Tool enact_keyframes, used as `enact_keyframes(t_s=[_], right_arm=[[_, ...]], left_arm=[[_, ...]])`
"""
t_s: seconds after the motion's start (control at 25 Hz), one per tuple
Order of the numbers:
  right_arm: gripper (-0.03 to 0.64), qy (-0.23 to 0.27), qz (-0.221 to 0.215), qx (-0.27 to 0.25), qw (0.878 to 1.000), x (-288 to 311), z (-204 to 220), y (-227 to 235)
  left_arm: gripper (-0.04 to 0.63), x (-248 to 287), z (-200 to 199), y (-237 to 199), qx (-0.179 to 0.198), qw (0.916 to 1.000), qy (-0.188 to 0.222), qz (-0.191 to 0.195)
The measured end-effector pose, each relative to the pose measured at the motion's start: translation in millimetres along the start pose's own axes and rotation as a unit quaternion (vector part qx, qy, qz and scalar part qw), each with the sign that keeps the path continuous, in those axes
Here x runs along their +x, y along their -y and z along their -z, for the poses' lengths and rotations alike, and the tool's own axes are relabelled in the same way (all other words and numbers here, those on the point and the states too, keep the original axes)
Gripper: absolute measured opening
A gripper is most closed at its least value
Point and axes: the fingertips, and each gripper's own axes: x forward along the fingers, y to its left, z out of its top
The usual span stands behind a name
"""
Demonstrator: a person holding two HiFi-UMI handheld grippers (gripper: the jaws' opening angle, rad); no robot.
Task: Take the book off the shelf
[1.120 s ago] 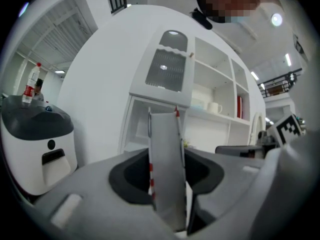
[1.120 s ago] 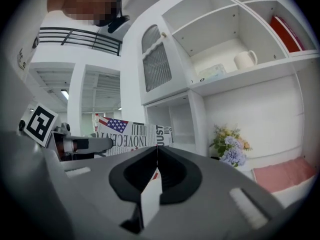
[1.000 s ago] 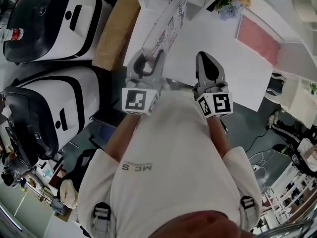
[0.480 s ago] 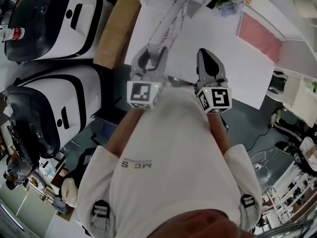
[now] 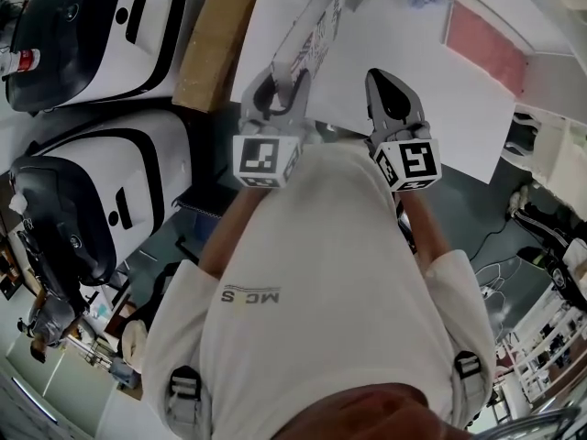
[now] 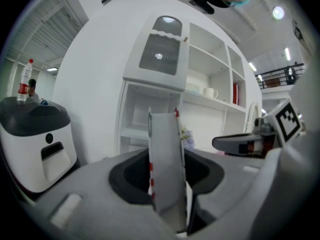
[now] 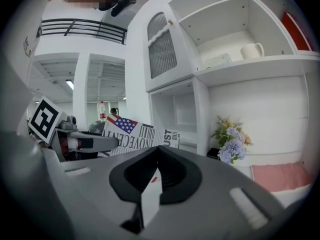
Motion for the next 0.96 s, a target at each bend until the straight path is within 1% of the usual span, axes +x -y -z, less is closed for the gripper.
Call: enact_keyframes(t_s=[0.12, 0.2, 0.32, 0.6, 0.96], right_arm=[[-0.005, -0.005, -0.02, 0.045, 0.999, 2.1, 6.2, 4.7], [-0.005, -0.01, -0.031, 0.057, 0.998, 6.5, 8.4, 8.1], [-0.005, -0.021, -0.043, 0.03, 0.998, 5.9, 10.8, 3.3], [-0.005, -0.019, -0.048, 0.013, 0.999, -0.1, 4.7, 2.5], [-0.005, -0.014, -0.045, 0.027, 0.999, -5.5, 12.8, 0.8]], left_arm=[[0.161, -0.9, 4.2, 1.0, -0.001, 1.0, -0.004, 0.002], [0.161, 0.8, 2.4, 0.9, 0.004, 1.0, -0.001, 0.007], [0.161, -2.8, 3.4, 1.5, 0.007, 0.9999, -0.001, 0.008], [0.161, -3.1, 4.2, 2.7, -0.003, 1.0, -0.001, 0.004], [0.161, -1.8, 4.5, -0.9, -0.006, 1.0, 0.003, 0.003]])
